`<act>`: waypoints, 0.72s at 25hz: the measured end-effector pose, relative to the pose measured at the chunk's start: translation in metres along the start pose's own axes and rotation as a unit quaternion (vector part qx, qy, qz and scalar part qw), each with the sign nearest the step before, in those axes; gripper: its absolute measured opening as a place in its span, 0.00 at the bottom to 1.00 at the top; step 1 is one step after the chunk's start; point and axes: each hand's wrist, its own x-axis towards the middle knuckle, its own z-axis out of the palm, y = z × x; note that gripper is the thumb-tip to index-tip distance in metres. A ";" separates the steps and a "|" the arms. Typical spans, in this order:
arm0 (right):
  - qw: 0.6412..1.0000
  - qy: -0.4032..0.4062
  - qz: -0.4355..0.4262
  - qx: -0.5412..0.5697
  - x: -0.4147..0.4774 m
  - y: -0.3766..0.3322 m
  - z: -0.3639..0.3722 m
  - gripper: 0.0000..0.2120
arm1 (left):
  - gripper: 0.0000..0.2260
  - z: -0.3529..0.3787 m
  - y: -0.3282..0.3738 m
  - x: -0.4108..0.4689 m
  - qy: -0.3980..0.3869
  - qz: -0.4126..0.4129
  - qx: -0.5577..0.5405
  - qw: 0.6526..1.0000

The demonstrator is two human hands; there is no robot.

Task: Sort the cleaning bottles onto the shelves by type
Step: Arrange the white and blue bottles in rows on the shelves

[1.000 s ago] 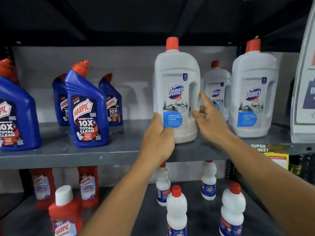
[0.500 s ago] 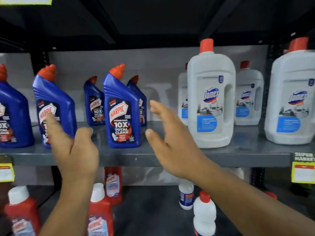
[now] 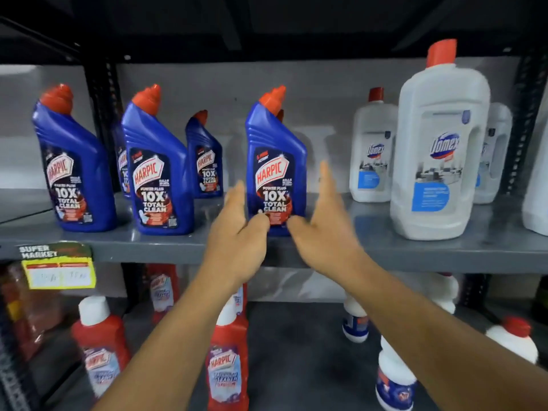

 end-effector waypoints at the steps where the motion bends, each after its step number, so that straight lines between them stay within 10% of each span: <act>1: 0.998 0.042 -0.046 0.000 -0.016 0.005 -0.003 0.34 | 0.27 -0.012 -0.008 -0.014 0.038 0.016 -0.012 0.999; 4: 0.994 0.016 -0.099 -0.044 -0.093 0.045 0.017 0.23 | 0.27 -0.043 -0.066 -0.083 0.147 -0.004 -0.163 0.976; 9: 0.902 -0.256 0.348 -0.005 -0.159 0.119 0.115 0.39 | 0.23 -0.006 -0.197 -0.158 0.099 -0.367 -0.134 0.915; 14: 0.910 -0.215 0.354 0.020 -0.186 0.140 0.164 0.29 | 0.22 0.004 -0.233 -0.160 0.011 -0.363 -0.119 0.924; 18: 0.926 -0.158 0.342 -0.002 -0.200 0.146 0.139 0.39 | 0.32 0.011 -0.224 -0.185 0.082 -0.303 0.049 0.948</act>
